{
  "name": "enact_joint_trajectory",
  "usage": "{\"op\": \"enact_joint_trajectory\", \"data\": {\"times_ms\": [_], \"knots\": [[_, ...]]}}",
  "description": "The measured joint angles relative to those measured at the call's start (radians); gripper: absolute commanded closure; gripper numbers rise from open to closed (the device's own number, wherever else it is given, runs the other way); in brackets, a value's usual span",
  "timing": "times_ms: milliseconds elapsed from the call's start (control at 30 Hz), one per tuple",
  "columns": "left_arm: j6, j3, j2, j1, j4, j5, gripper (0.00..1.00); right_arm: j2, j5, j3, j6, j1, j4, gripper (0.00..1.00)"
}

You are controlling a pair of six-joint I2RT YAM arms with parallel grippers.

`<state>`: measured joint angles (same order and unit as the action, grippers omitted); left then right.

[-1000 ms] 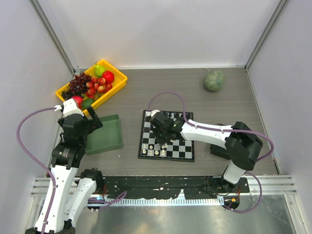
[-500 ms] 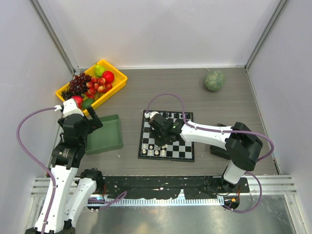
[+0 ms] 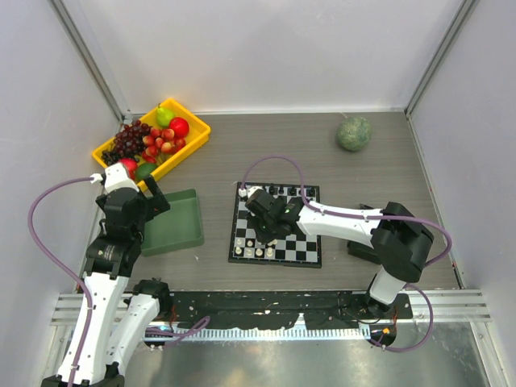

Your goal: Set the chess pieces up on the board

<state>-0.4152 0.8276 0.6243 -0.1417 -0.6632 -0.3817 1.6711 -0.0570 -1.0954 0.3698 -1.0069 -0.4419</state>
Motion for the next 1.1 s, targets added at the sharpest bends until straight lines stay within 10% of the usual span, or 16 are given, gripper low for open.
{"op": "enact_joint_trajectory", "data": {"times_ms": [433,1100], "knots": [[0.000,0.000,0.000,0.000,0.000,0.000,0.01,0.028,0.017,0.000,0.003,0.000,0.015,0.84],[0.000,0.000,0.000,0.000,0.002,0.013,0.01,-0.061,-0.001,0.050,-0.010,0.000,0.032,0.50]]}}
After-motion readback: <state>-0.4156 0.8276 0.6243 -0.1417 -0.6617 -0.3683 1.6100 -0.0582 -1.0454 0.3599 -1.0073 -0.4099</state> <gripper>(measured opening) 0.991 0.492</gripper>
